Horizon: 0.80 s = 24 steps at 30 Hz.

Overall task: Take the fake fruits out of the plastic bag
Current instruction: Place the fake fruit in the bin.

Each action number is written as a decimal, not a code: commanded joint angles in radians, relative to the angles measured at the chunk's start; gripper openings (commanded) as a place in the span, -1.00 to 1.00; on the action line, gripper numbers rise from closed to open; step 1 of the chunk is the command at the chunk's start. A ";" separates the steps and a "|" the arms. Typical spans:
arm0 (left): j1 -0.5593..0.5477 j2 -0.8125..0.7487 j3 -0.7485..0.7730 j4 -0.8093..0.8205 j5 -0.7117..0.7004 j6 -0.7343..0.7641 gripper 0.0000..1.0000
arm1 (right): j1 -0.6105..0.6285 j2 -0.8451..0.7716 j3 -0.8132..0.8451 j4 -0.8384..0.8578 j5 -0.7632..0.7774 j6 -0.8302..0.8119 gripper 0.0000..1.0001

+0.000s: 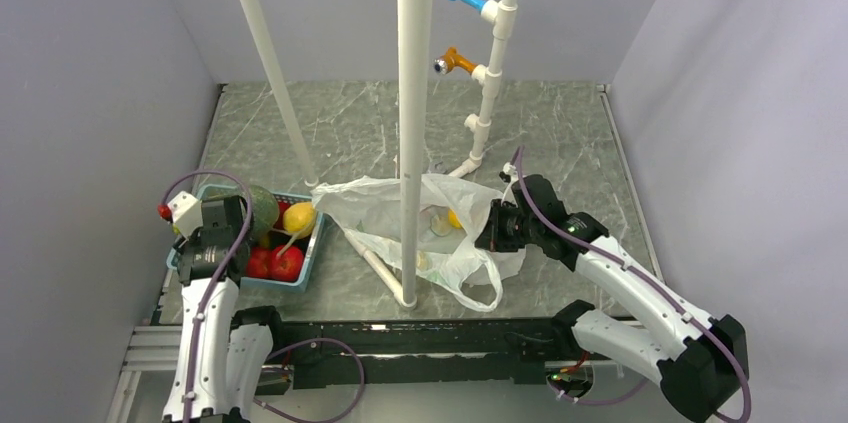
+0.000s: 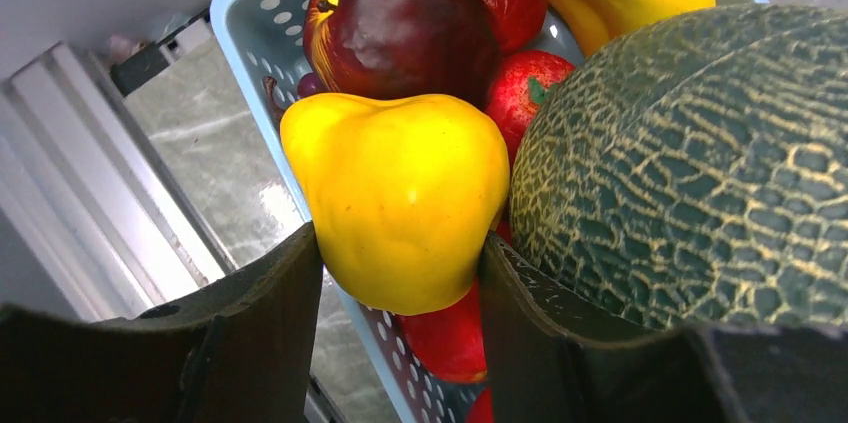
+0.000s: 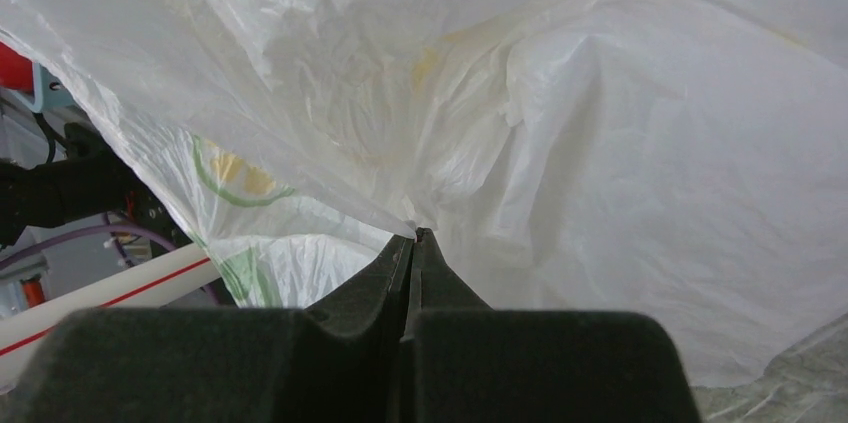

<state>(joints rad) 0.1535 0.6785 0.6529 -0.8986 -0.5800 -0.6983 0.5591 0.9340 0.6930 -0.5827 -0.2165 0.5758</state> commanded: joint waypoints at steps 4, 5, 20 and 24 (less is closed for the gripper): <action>0.001 0.009 -0.037 0.223 0.076 0.164 -1.00 | -0.002 0.086 0.075 0.033 -0.083 0.010 -1.00; 0.001 0.019 -0.028 0.207 0.069 0.148 -1.00 | -0.002 0.092 0.075 0.041 -0.086 0.013 -1.00; 0.000 0.034 0.117 0.037 0.066 0.083 0.52 | -0.003 0.106 0.067 0.062 -0.096 0.018 -1.00; 0.001 0.016 0.144 0.000 0.055 0.073 0.76 | -0.004 0.104 0.062 0.065 -0.096 0.014 -1.00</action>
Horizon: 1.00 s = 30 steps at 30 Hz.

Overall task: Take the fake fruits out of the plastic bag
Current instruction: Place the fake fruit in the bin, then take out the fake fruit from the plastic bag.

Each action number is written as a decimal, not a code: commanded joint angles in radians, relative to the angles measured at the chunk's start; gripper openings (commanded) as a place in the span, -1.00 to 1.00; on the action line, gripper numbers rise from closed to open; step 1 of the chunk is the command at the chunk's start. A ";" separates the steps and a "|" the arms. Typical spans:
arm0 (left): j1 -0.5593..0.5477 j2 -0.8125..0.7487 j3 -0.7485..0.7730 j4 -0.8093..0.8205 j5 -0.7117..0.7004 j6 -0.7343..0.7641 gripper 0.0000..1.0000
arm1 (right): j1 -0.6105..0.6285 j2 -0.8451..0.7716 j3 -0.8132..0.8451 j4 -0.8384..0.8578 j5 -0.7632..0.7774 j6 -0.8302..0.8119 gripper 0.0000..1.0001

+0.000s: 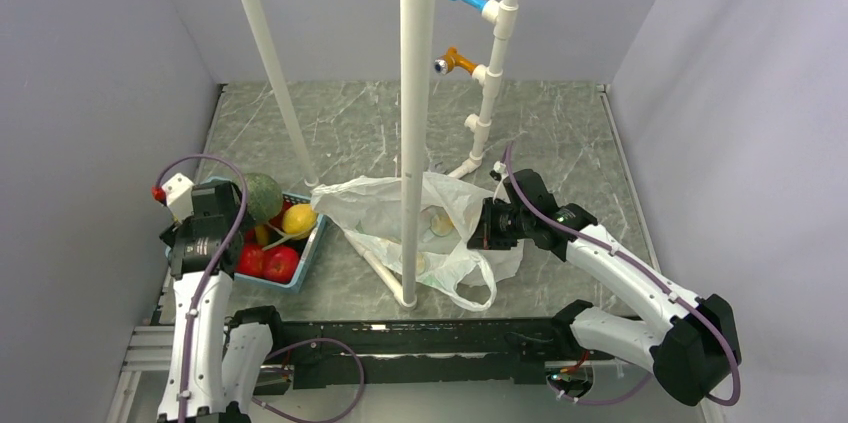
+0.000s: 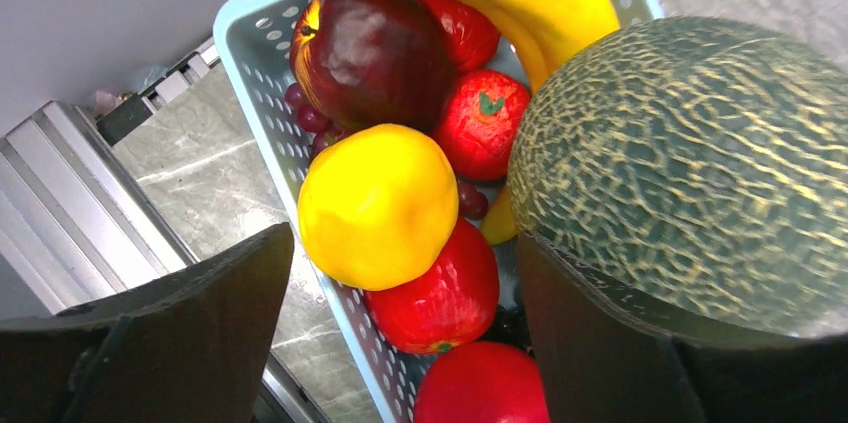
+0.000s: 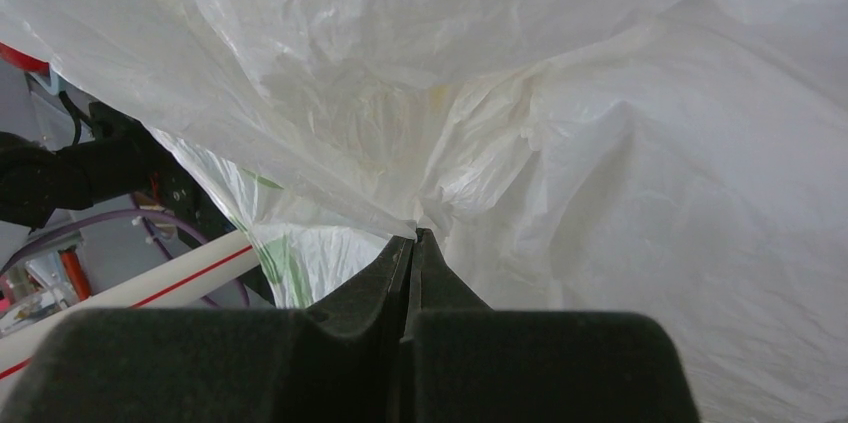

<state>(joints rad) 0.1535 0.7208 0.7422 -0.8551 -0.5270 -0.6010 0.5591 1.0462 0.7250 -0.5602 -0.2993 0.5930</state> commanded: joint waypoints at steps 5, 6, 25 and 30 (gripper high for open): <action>0.001 -0.052 0.087 -0.084 -0.011 -0.024 0.86 | -0.003 -0.011 0.024 0.046 -0.017 -0.008 -1.00; 0.001 -0.060 0.100 -0.094 -0.015 -0.025 0.87 | -0.003 -0.012 0.022 0.046 -0.017 -0.007 -1.00; 0.001 -0.280 0.134 0.196 0.816 0.159 0.86 | -0.003 -0.167 -0.031 0.075 0.021 -0.089 -1.00; -0.001 -0.268 0.038 0.378 1.098 0.058 0.73 | -0.002 -0.208 -0.091 0.146 -0.056 -0.095 -1.00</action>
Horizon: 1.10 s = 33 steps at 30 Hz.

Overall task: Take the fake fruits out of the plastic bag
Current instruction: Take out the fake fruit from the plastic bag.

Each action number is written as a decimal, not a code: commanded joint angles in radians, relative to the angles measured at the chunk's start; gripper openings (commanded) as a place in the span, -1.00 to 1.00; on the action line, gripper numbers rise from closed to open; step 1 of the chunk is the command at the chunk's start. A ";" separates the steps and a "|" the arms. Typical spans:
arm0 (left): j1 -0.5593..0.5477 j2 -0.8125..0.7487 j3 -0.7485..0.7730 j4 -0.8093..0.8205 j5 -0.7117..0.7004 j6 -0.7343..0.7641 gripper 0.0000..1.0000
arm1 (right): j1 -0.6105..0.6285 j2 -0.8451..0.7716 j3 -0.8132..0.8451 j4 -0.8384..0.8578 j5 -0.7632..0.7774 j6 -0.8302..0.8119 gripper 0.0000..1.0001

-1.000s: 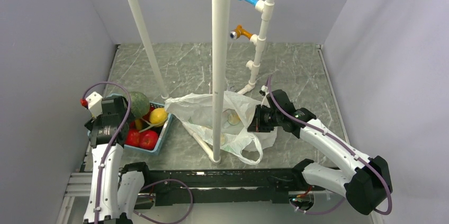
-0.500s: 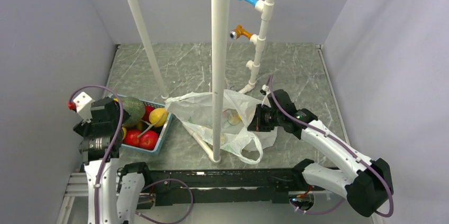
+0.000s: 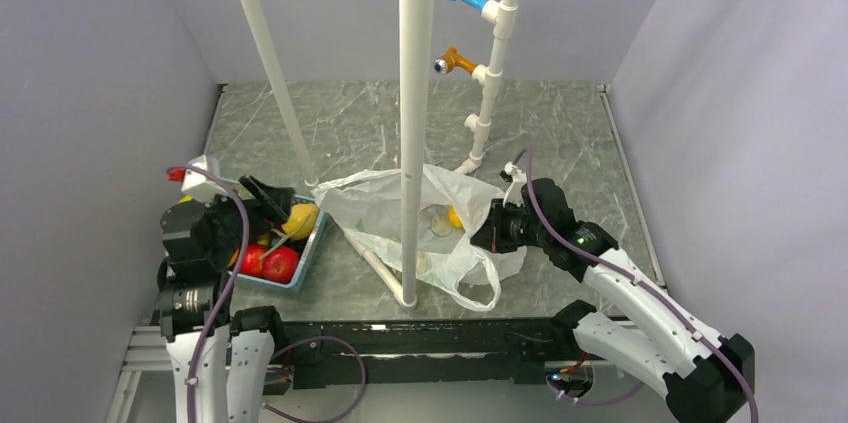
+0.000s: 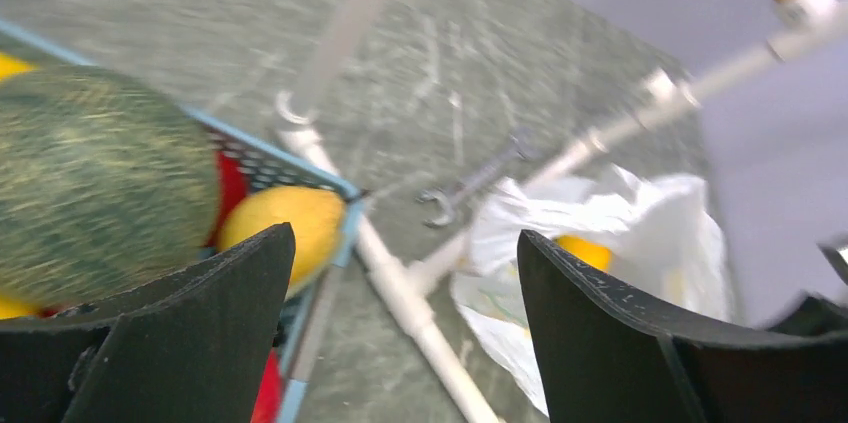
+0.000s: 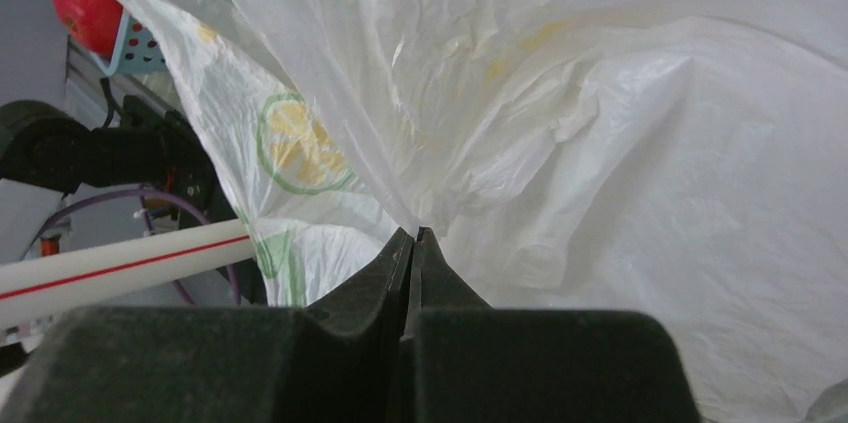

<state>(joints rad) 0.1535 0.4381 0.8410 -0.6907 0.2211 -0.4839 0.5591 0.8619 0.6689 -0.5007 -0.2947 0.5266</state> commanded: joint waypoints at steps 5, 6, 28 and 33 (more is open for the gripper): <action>-0.127 0.047 -0.139 0.372 0.442 -0.139 0.70 | -0.003 -0.040 -0.075 0.129 -0.141 -0.034 -1.00; -0.195 0.051 -0.140 0.373 0.388 -0.127 0.70 | -0.003 -0.047 -0.081 0.131 -0.148 -0.038 -1.00; -0.901 -0.024 -0.238 0.362 -0.165 -0.093 0.59 | -0.004 -0.130 -0.052 0.001 0.013 0.017 -1.00; -0.901 -0.103 -0.151 0.265 -0.160 -0.108 0.71 | -0.002 -0.107 -0.036 0.026 0.015 0.026 -1.00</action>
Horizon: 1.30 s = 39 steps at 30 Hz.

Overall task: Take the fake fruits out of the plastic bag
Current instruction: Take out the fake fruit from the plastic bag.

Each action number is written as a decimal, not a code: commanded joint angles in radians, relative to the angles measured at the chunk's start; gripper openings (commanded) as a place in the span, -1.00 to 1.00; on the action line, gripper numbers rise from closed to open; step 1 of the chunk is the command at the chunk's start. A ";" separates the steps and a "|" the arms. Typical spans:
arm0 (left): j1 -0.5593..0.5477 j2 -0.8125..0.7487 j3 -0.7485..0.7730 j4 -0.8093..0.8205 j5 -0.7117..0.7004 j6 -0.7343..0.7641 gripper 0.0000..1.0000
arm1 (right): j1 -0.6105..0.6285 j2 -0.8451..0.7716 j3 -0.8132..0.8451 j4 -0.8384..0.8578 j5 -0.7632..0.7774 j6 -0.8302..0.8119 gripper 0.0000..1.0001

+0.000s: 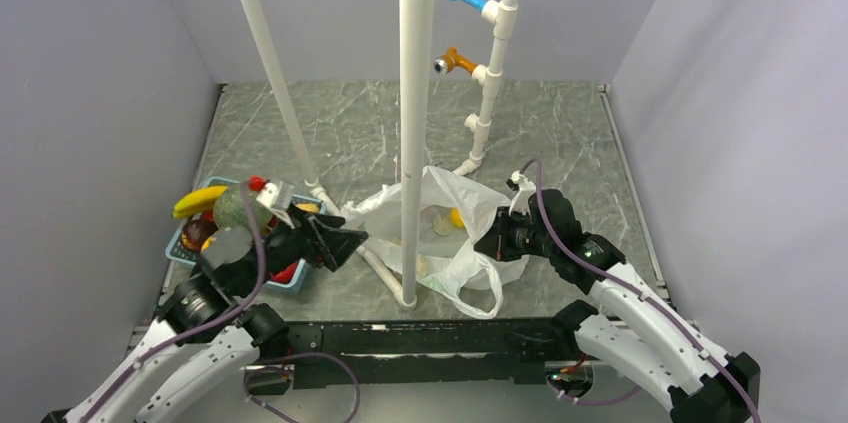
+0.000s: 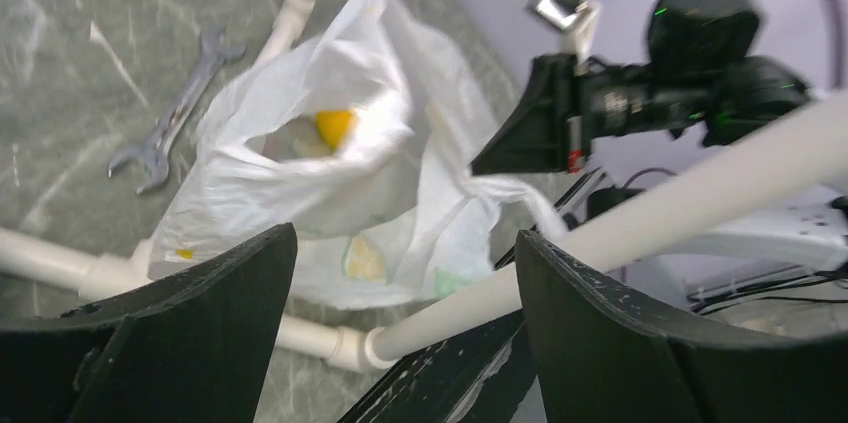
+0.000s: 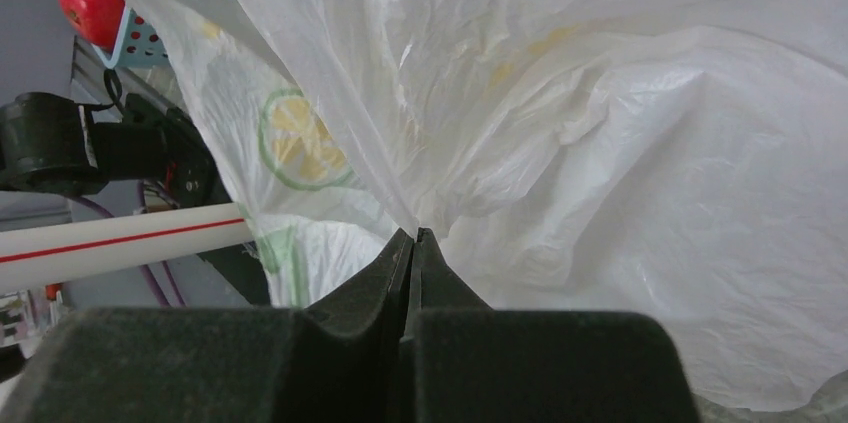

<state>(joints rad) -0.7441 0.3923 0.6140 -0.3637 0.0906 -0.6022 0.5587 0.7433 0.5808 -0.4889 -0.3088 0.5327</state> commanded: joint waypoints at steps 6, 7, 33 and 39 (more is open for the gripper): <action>-0.004 -0.003 0.063 0.051 0.174 -0.043 0.69 | -0.003 0.032 0.037 0.054 -0.014 0.028 -1.00; -0.005 0.042 0.066 0.059 0.198 -0.055 0.67 | -0.003 0.035 0.039 0.053 -0.024 0.027 -1.00; -0.283 0.704 0.024 0.520 -0.196 -0.013 0.24 | -0.002 -0.038 0.082 -0.160 0.093 0.084 -1.00; -0.236 0.718 0.028 0.461 -0.229 -0.032 0.17 | -0.003 0.055 0.064 0.041 -0.118 0.070 -1.00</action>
<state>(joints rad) -1.0142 1.0988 0.6250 0.0944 -0.0994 -0.6247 0.5571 0.7601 0.6418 -0.6231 -0.2825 0.6167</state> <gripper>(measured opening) 0.590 0.007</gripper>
